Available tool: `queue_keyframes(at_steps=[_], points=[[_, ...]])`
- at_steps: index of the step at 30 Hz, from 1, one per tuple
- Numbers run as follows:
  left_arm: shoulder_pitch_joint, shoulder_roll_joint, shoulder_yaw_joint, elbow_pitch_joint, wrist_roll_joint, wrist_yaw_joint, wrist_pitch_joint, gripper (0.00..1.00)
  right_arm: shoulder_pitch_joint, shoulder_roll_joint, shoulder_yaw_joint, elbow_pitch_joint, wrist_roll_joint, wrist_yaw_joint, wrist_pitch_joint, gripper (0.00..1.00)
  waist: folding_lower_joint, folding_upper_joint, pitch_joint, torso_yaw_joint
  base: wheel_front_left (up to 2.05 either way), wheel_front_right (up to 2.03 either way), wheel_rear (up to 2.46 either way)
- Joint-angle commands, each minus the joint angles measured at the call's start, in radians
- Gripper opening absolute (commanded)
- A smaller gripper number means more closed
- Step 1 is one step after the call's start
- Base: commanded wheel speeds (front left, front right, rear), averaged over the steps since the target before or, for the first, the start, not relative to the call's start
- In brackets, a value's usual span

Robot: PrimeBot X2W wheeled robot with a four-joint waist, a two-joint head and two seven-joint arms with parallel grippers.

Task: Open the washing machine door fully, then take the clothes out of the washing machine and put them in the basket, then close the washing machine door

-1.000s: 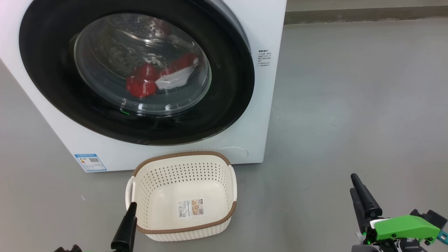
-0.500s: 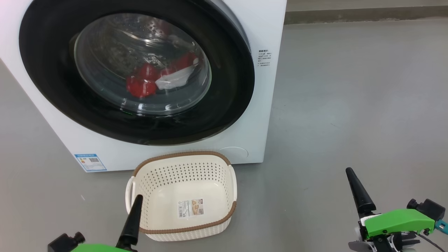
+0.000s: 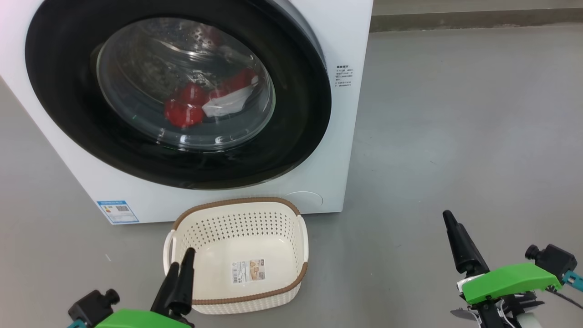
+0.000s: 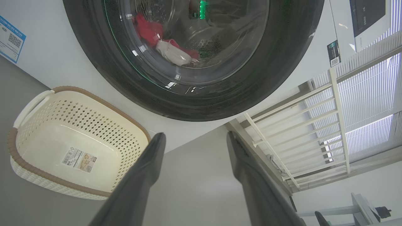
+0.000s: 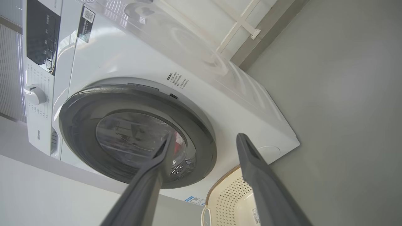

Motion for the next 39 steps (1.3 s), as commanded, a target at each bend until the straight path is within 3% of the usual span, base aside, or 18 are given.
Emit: queue_keyframes(at_steps=[1, 15, 39], points=[[-0.056, 0.009, 0.010, -0.029, 0.041, 0.007, -0.010, 1.00, -0.055, -0.007, 0.013, -0.032, -0.038, 0.000, -0.010, 1.00, 0.0000, 0.0000, 0.000, 0.000, 0.00, 0.00, 0.00], [-0.086, 0.013, -0.024, -0.012, 0.245, 0.051, -0.042, 1.00, -0.070, -0.003, -0.031, -0.060, -0.373, 0.000, -0.030, 1.00, 0.0000, 0.0000, 0.000, -0.001, 0.00, 0.00, 0.00], [-0.114, 0.029, -0.069, -0.042, 0.540, 0.125, -0.095, 1.00, -0.097, 0.005, -0.041, -0.111, -0.683, 0.000, -0.057, 1.00, -0.0001, 0.0000, -0.002, -0.004, 0.00, 0.00, 0.00]])
